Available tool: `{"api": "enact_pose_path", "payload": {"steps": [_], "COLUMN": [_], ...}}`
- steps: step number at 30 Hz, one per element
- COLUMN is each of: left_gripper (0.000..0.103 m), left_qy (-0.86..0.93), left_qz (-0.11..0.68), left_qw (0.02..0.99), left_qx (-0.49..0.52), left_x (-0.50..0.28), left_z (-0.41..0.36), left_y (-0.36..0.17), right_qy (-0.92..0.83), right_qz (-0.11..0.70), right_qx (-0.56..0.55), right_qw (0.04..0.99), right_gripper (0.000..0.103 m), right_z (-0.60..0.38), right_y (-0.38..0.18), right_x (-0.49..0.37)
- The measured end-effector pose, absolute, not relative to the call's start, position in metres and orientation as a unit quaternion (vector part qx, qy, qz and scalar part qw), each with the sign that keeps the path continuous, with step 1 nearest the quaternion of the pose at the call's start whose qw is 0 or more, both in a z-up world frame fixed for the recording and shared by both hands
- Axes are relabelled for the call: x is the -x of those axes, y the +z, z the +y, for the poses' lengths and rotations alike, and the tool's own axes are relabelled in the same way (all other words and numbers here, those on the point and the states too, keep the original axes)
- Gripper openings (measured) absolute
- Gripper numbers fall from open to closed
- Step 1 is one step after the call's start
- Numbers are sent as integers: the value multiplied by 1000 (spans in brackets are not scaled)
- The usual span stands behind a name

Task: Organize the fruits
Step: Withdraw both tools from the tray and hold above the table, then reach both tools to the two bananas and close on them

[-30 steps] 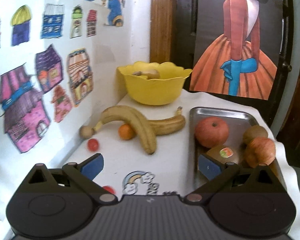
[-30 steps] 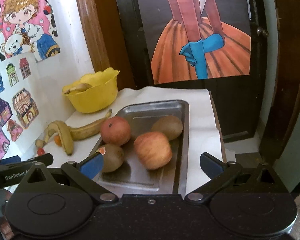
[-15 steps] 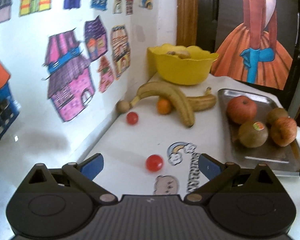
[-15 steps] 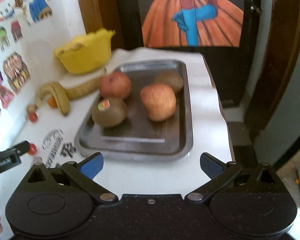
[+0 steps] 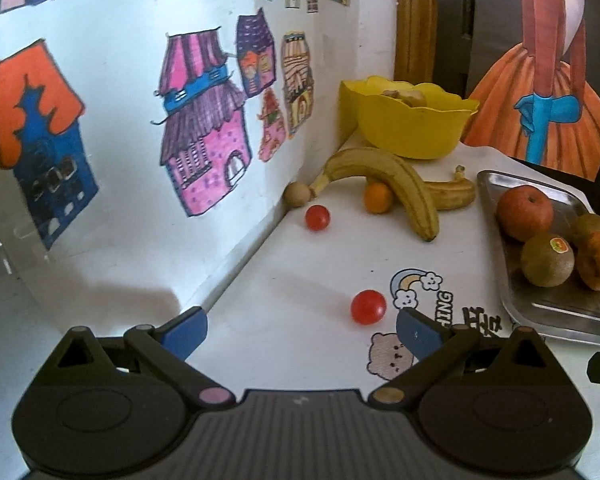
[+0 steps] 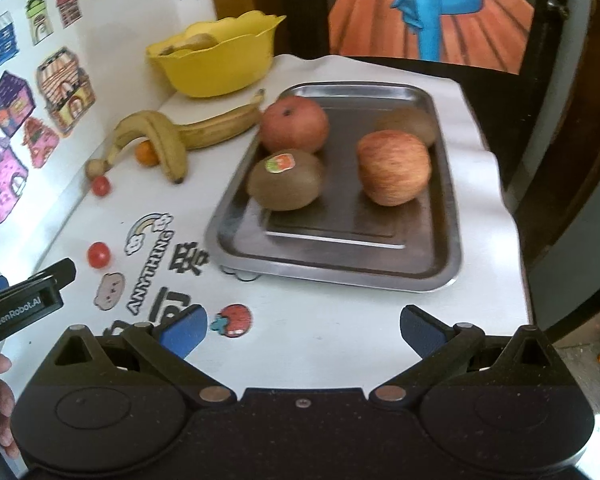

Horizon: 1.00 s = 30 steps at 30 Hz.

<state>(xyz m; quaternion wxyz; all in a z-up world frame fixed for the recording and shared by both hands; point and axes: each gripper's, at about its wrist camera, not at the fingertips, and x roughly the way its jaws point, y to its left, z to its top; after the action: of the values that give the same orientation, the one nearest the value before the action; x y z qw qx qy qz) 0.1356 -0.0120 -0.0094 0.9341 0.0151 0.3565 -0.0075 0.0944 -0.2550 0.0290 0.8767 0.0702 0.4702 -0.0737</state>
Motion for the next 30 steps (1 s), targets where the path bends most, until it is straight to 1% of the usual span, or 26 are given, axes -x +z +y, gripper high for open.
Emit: {"api": "enact_pose_path", "payload": {"steps": [15, 30], "left_gripper": [103, 102], "left_qy": [11, -23], "left_qz": [371, 378], "left_qw": [929, 925], "left_qx": [-13, -7], "left_x": [-132, -145], "left_z": [6, -12], "left_y": [-10, -19], "right_qy": [-28, 56], "right_qz": [473, 419], "right_qx": [-54, -58], "right_qw": [879, 905], "right_gripper": [102, 102], "right_z": [-230, -224], "right_y": [32, 42], "right_x": [-124, -159]}}
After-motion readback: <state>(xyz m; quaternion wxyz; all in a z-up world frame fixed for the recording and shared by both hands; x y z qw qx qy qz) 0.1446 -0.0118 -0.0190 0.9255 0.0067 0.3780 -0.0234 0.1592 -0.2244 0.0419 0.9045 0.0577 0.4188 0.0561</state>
